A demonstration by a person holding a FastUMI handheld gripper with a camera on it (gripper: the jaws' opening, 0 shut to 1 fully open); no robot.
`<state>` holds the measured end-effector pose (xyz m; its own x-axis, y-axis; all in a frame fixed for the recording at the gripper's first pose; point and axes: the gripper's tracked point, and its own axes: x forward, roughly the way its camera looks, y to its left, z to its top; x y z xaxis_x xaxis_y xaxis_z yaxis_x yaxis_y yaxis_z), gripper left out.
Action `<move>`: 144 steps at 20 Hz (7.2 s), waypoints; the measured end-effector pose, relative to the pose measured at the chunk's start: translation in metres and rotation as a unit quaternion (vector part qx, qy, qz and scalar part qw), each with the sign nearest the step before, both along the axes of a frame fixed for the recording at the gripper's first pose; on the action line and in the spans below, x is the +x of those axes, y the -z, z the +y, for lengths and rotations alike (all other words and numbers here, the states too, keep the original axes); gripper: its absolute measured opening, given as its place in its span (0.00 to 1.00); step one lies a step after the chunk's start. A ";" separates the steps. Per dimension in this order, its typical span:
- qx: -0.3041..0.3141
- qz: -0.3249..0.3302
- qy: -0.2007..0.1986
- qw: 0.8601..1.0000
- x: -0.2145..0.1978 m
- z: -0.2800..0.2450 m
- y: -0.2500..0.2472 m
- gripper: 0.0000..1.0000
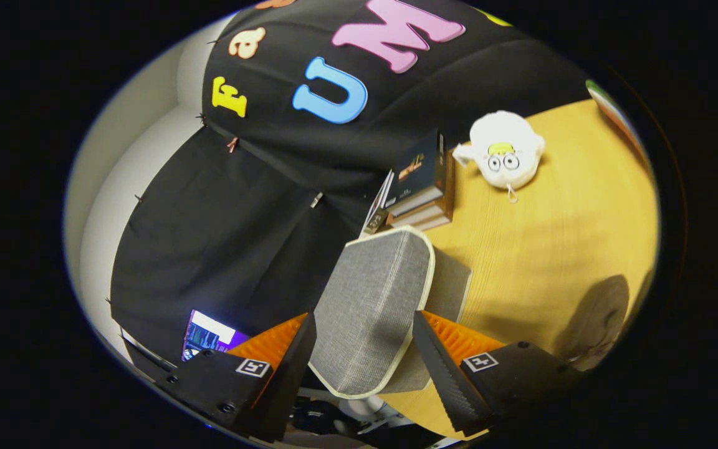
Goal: Open the storage box then place both shoes into the box .Put the left shoe in first, then the right shoe, with the right side of both shoes facing outward in a uniform manner.
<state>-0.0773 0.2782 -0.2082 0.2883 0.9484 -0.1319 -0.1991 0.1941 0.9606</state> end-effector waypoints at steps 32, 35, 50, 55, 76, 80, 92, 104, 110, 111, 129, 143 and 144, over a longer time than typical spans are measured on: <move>0.015 0.073 0.064 0.995 0.020 0.076 -0.105 0.05; -0.011 0.056 0.059 0.997 0.021 0.104 -0.134 0.06; 0.015 -0.005 0.053 0.998 0.025 0.220 -0.210 0.51; -0.029 -0.043 0.085 0.995 0.029 0.187 -0.195 0.96; -0.432 -0.041 0.169 0.885 -0.027 -0.166 0.084 0.96; -0.462 -0.034 0.121 0.878 -0.041 -0.185 0.136 0.81; -0.494 -0.027 0.054 0.868 -0.019 -0.173 0.219 0.51; -0.515 0.015 0.121 0.848 -0.013 -0.190 0.186 0.05; -0.500 -0.003 0.147 0.853 0.001 -0.170 0.101 0.05; -0.497 -0.001 0.156 0.854 0.005 -0.162 0.084 0.05; -0.435 0.066 0.090 0.894 0.026 0.119 0.003 0.05; -0.407 0.116 0.054 0.904 0.020 0.192 0.044 0.18; -0.397 0.125 0.043 0.908 0.013 0.194 0.044 0.41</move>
